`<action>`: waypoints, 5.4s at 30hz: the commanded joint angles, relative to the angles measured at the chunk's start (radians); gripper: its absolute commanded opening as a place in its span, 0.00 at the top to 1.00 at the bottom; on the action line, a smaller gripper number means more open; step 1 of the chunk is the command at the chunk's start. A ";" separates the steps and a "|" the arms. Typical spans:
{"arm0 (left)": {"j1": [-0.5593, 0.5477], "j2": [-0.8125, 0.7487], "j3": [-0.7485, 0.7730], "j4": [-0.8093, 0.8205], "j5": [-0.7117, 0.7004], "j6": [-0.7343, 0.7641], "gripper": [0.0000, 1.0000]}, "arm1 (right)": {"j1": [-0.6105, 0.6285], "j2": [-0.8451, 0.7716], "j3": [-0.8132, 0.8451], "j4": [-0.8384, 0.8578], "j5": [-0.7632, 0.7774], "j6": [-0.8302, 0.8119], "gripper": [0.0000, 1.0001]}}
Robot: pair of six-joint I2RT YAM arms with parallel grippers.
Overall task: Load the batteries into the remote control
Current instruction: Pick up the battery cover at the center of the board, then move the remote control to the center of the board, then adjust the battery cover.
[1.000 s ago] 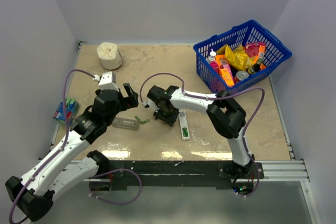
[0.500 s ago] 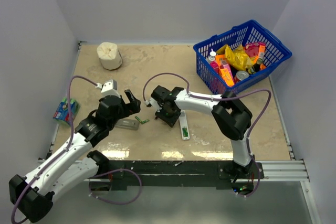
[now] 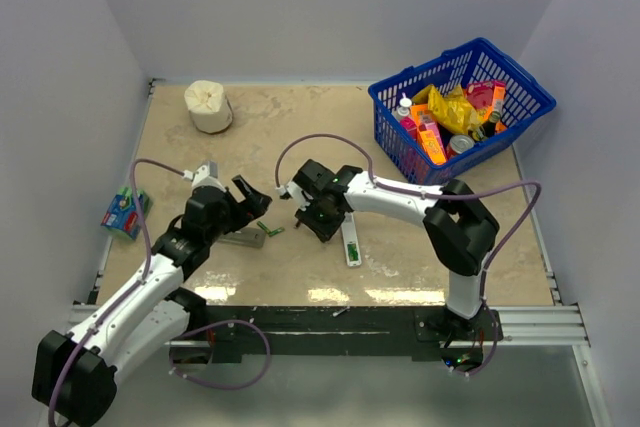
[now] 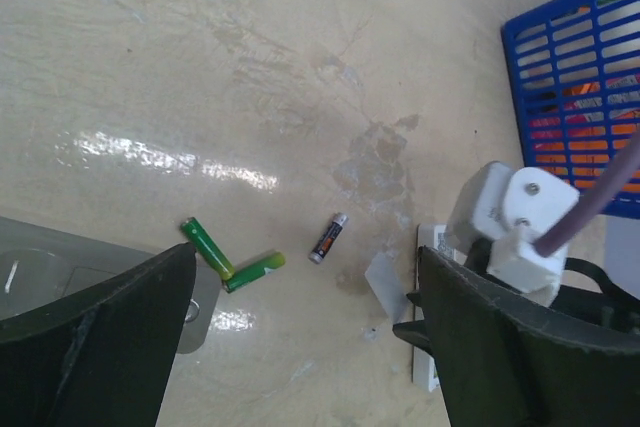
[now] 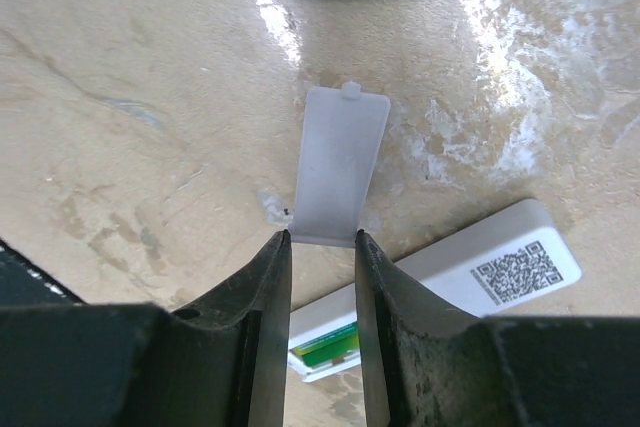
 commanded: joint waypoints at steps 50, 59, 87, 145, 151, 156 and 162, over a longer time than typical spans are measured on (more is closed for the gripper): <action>0.019 0.351 -0.075 0.630 0.518 -0.161 0.66 | -0.011 -0.257 -0.025 0.206 -0.120 0.165 0.88; 0.012 0.336 -0.064 0.656 0.518 -0.188 0.97 | -0.011 -0.263 -0.037 0.226 -0.131 0.180 0.88; 0.017 -0.017 0.303 -0.195 -0.143 0.105 1.00 | -0.123 -0.191 -0.220 0.120 0.153 0.447 0.29; 0.025 0.219 0.576 -0.272 0.265 -0.125 1.00 | 0.317 -0.726 -0.623 1.110 0.455 -0.222 0.44; 0.023 0.264 0.533 -0.181 0.409 -0.220 1.00 | 0.317 -0.685 -0.669 1.368 0.470 -0.344 0.44; 0.023 0.270 0.533 -0.178 0.415 -0.234 1.00 | 0.315 -0.650 -0.654 1.469 0.466 -0.466 0.44; 0.023 0.256 0.511 -0.160 0.427 -0.245 1.00 | 0.309 -0.569 -0.605 1.495 0.447 -0.535 0.46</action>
